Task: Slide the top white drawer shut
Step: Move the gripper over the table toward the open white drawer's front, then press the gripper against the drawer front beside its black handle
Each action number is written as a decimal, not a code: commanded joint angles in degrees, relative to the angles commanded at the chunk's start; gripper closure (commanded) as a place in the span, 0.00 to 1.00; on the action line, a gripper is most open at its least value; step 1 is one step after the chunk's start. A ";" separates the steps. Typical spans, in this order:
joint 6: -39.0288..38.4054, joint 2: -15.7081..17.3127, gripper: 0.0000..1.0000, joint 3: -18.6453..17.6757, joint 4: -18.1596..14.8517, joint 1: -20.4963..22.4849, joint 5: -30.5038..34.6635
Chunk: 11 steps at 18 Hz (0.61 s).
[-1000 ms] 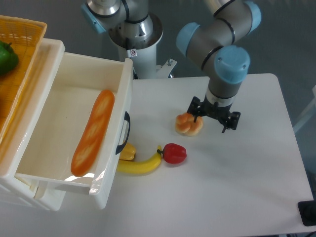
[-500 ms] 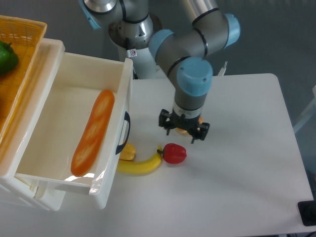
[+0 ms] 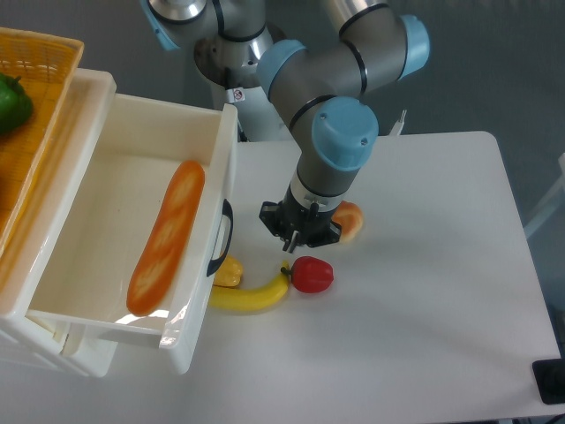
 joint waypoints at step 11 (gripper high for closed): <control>0.00 0.00 1.00 0.09 -4.14 -0.09 -9.59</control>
